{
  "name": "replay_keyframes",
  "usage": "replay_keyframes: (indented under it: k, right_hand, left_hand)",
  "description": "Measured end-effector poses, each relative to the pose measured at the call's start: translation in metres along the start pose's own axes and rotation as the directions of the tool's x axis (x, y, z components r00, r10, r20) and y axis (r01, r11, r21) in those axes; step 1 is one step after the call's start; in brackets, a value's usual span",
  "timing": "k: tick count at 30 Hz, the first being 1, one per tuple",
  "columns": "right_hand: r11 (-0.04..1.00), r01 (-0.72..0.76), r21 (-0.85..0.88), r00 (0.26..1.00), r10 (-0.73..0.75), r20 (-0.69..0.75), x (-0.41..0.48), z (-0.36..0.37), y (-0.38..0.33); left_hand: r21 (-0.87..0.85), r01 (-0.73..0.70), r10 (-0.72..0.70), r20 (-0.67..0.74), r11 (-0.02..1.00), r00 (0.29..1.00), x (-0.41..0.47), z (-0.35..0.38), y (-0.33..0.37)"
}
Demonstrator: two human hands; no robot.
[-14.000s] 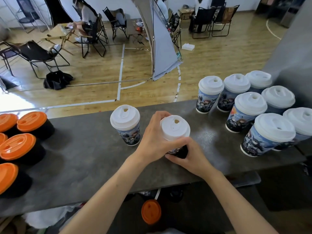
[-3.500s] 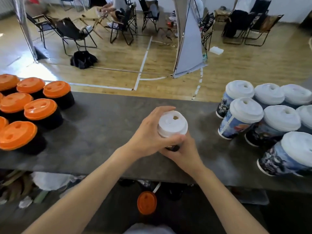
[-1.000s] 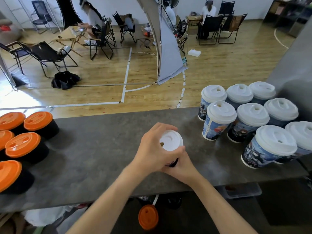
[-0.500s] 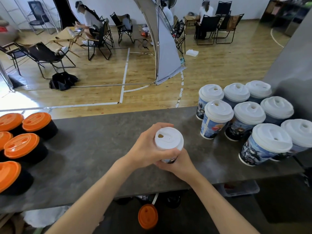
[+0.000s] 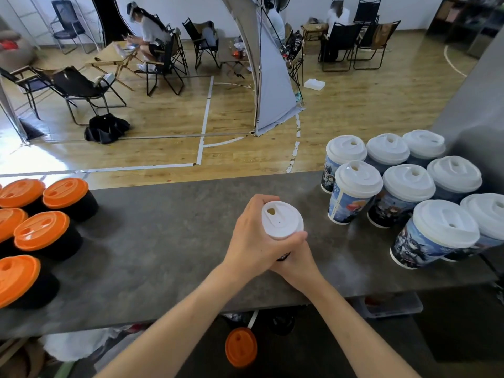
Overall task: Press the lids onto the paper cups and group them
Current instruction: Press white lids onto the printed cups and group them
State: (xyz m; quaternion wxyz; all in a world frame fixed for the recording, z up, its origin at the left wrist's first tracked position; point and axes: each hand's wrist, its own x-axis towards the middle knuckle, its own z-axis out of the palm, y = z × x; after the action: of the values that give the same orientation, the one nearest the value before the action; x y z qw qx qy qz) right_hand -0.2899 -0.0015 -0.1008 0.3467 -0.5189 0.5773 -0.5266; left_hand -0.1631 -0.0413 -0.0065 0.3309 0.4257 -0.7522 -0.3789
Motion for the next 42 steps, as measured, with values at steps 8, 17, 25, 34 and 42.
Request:
replay_keyframes:
  k: [8,17,25,34,42]
  right_hand:
    - [1.0,-0.028,0.014,0.999,0.027,0.02,-0.002,0.0,-0.006]
    - [0.896,-0.205,0.394,0.904,0.019,0.428,-0.016,-0.024,-0.071]
    - [0.922,-0.148,0.358,0.984,0.101,0.147,-0.024,-0.011,-0.096]
    - [0.882,-0.131,0.453,0.989,0.086,0.119,-0.027,-0.009,-0.114]
    - [0.886,-0.202,0.418,0.979,0.175,0.101,-0.029,-0.008,-0.122]
  left_hand:
    - [-0.076,-0.039,0.032,-0.088,0.996,0.996,-0.002,0.002,-0.005]
    - [-0.627,0.29,-0.115,0.305,0.723,0.945,0.02,-0.052,0.039]
    - [-0.673,0.287,-0.21,0.195,0.682,0.958,0.017,-0.055,0.057]
    - [-0.674,0.288,-0.204,0.203,0.68,0.958,0.018,-0.053,0.055]
    - [-0.669,0.33,-0.206,0.261,0.666,0.943,0.018,-0.048,0.056]
